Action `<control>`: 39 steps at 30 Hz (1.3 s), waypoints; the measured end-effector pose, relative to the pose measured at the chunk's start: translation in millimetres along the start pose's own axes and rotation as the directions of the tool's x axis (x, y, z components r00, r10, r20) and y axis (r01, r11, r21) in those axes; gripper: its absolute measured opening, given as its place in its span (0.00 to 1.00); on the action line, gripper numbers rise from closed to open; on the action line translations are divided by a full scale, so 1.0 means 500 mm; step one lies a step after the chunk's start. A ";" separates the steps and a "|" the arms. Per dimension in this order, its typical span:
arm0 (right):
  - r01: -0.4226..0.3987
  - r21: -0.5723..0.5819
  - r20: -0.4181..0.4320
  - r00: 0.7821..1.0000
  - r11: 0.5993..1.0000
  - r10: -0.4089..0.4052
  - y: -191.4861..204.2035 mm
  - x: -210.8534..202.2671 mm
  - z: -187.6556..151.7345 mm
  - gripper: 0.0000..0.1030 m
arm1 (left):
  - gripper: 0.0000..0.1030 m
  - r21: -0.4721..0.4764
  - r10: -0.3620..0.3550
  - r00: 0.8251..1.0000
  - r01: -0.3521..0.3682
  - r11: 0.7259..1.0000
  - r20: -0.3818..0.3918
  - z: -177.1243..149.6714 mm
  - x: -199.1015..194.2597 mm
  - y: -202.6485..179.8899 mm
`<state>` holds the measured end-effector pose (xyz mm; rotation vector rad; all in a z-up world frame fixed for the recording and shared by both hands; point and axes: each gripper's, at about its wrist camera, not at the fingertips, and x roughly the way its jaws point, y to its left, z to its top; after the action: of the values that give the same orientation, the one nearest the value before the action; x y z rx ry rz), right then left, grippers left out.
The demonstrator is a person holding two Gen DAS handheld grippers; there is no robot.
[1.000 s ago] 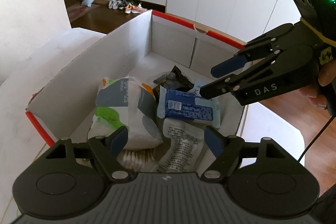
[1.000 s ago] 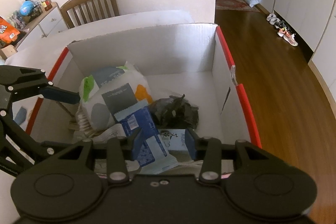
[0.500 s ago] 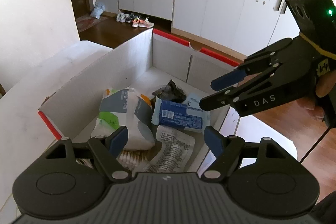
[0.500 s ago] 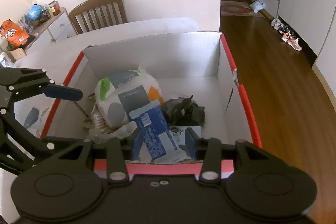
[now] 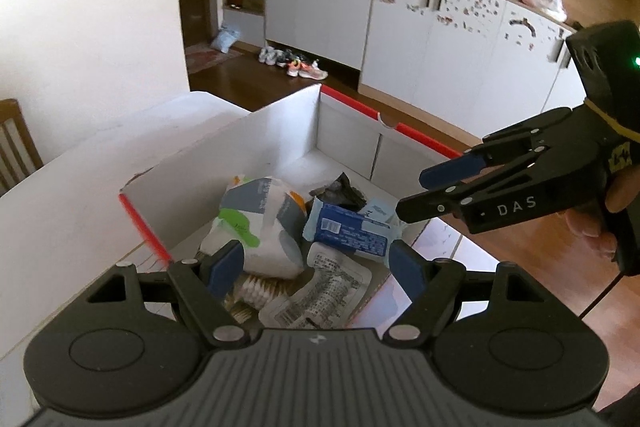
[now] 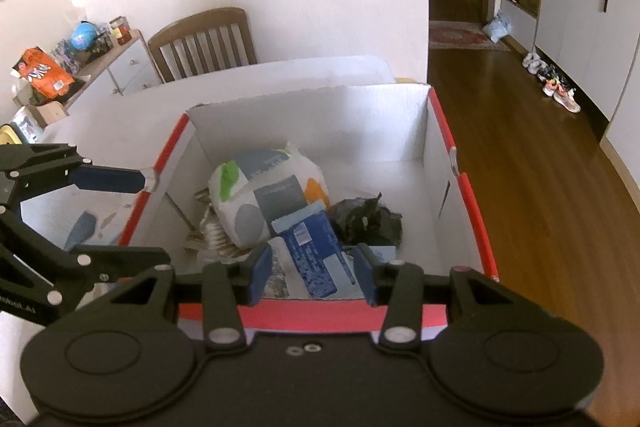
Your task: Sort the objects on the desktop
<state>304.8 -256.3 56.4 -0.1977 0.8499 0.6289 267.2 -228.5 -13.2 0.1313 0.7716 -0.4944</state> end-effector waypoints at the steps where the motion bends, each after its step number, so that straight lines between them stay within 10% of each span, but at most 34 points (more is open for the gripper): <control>1: 0.000 -0.003 0.005 1.000 1.000 0.000 0.003 -0.004 -0.001 0.45 | 0.77 -0.009 0.009 1.000 -0.009 1.000 0.004 -0.003 -0.006 0.000; 5: -0.002 -0.003 0.029 1.000 1.000 0.002 0.010 -0.019 -0.008 0.64 | 0.77 -0.040 0.045 0.999 -0.044 0.998 0.013 -0.017 -0.027 -0.001; 19: -0.012 -0.034 0.103 0.995 0.999 0.015 0.051 -0.056 -0.031 0.84 | 0.85 -0.139 0.111 0.993 -0.104 0.985 0.043 -0.055 -0.067 0.005; 23: -0.009 -0.054 0.121 0.993 0.998 0.016 0.062 -0.064 -0.042 0.90 | 1.00 -0.163 0.156 0.985 -0.143 0.976 0.071 -0.065 -0.078 0.012; 39: 0.041 -0.025 0.156 0.987 0.999 -0.037 0.090 -0.083 -0.076 0.91 | 1.00 -0.248 0.210 0.973 -0.182 0.952 0.094 -0.091 -0.115 0.014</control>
<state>233.3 -253.7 66.4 -0.1876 0.6856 0.6113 206.6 -187.5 -6.0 -0.0445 0.6860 -0.2157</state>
